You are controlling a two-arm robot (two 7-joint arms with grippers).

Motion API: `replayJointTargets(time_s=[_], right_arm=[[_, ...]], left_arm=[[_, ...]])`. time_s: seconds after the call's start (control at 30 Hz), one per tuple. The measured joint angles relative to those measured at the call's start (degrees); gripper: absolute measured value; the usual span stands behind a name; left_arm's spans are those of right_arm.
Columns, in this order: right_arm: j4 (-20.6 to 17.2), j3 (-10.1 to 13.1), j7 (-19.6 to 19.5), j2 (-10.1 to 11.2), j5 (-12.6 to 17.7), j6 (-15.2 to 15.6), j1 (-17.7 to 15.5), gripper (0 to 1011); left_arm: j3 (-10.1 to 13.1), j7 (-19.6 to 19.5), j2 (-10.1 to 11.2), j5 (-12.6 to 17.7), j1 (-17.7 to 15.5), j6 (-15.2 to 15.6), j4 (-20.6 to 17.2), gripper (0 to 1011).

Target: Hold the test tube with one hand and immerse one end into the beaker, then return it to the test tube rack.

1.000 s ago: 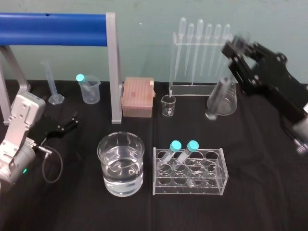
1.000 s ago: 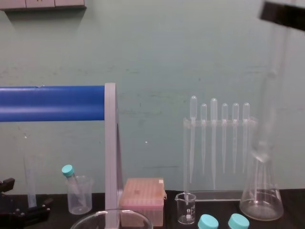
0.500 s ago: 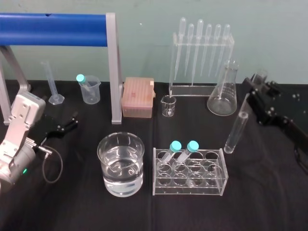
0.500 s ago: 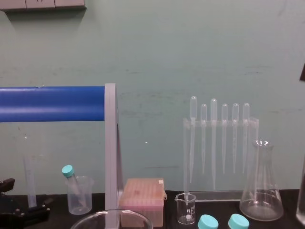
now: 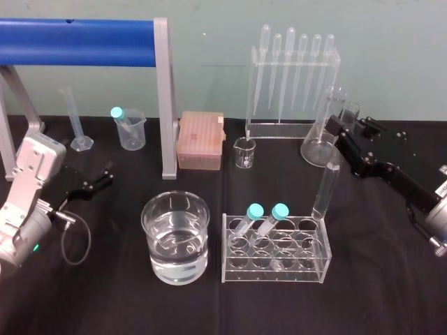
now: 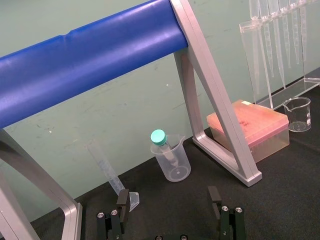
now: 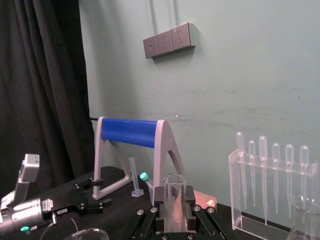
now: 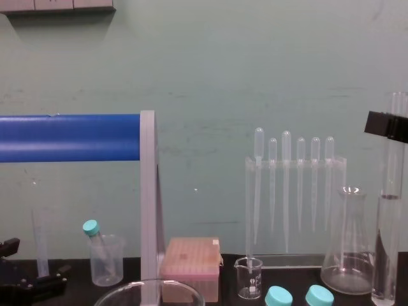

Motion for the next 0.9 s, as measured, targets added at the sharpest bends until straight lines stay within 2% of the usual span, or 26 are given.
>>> replayJointTargets(time_s=[0.23,0.9], right_arm=[[2.1,-0.5,0.5,0.4,-0.1,0.1,1.4,228],[8.7,-4.3,3.0,-0.1,-0.5,0.1,5.4,228]], left_arm=[[0.0,0.0,0.0,0.0,0.0,0.0,0.0,1000],[0.0,0.0,0.0,0.0,0.0,0.0,0.0,1000]])
